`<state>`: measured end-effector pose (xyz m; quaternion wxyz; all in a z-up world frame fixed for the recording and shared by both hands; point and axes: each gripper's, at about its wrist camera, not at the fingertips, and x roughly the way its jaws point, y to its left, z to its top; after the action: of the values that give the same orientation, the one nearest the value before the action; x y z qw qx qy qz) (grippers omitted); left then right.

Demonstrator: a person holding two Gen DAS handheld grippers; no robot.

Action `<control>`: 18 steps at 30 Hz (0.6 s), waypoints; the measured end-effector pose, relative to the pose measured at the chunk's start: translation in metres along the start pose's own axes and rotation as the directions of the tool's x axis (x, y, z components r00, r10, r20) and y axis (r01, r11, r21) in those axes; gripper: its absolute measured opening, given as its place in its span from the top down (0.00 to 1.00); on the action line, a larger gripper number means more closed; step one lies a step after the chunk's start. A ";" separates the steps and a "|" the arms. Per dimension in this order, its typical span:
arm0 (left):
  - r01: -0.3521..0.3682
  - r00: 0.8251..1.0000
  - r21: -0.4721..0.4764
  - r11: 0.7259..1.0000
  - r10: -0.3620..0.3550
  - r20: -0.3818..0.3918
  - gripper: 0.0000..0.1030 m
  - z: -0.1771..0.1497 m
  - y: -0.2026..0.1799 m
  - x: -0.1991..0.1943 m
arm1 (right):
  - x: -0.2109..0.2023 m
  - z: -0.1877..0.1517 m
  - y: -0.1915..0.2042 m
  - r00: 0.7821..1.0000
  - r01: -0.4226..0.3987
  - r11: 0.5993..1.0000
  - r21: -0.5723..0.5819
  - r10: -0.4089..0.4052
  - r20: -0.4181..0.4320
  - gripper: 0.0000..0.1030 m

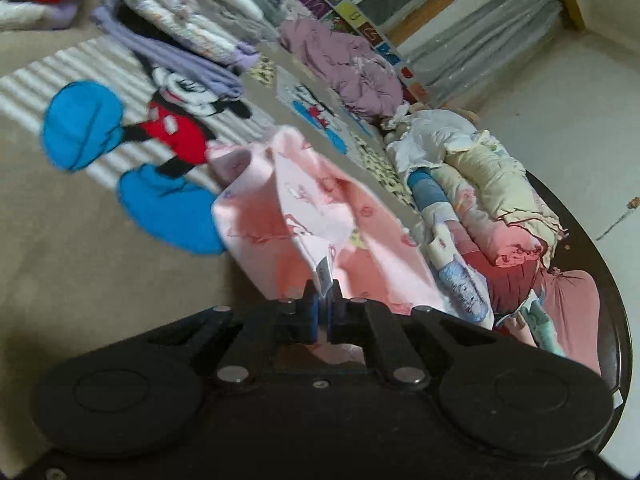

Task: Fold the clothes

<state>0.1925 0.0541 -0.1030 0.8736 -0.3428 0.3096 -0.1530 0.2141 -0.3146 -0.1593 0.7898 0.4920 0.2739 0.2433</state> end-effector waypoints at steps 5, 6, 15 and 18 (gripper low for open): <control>-0.023 1.000 0.006 1.000 0.022 0.012 0.99 -0.018 -0.001 -0.019 | -0.030 -0.025 0.000 0.999 0.026 0.999 0.042 -0.027 0.021 0.87; -0.029 1.000 0.008 1.000 0.029 0.012 0.99 -0.021 -0.001 -0.021 | -0.035 -0.030 -0.001 0.999 0.032 0.998 0.054 -0.033 0.020 0.87; -0.096 0.995 0.037 0.995 0.096 -0.018 0.99 -0.054 0.005 -0.046 | -0.064 -0.067 -0.007 0.992 0.128 0.991 0.035 -0.128 0.002 0.89; -0.149 0.987 0.059 0.987 0.152 -0.048 0.99 -0.065 0.012 -0.043 | -0.067 -0.075 -0.011 0.986 0.166 0.986 0.025 -0.165 -0.023 0.89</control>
<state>0.1184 0.0502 -0.1300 0.8834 -0.2901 0.3530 -0.1042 0.1160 -0.3146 -0.1842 0.7977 0.4754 0.3253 0.1783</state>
